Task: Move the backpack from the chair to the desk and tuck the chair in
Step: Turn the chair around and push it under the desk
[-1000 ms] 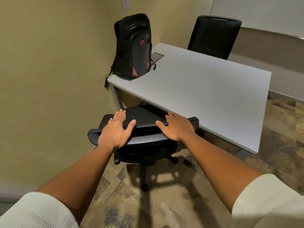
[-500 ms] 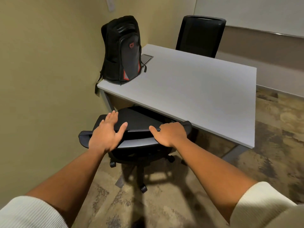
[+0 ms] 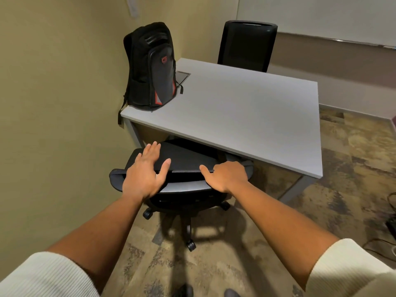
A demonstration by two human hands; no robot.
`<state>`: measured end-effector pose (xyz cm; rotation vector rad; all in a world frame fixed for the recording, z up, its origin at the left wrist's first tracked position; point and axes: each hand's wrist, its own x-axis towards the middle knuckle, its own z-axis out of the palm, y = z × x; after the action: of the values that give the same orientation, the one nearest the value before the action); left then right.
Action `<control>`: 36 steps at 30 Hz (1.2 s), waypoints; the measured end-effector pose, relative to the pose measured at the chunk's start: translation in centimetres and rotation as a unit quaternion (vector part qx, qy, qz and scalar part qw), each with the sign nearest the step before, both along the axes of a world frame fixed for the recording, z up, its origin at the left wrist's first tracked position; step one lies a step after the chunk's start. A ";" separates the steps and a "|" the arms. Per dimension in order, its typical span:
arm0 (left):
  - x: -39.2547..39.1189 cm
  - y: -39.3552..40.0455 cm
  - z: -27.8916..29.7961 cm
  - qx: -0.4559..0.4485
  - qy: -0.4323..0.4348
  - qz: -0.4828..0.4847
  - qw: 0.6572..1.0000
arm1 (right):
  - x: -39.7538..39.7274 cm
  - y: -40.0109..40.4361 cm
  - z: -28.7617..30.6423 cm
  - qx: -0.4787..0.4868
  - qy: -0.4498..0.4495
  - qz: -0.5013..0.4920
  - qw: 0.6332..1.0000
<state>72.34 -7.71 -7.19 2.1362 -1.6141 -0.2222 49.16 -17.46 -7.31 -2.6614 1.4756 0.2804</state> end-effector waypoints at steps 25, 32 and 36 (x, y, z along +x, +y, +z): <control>0.1 -7.6 -0.2 0.084 0.003 -0.102 0.991 | -2.5 -1.3 -0.1 0.045 -0.069 -0.154 0.985; 1.4 -10.6 -0.3 0.065 -0.012 -0.129 0.989 | -1.5 -3.2 -0.4 0.042 -0.065 -0.178 0.981; 2.0 -12.5 -0.2 0.049 -0.017 -0.143 0.988 | -1.0 -4.6 -0.7 0.041 -0.064 -0.193 0.978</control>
<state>74.36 -20.18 -7.42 1.9810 -1.9649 -0.3632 48.21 -22.03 -7.99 -2.2190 1.8431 0.1324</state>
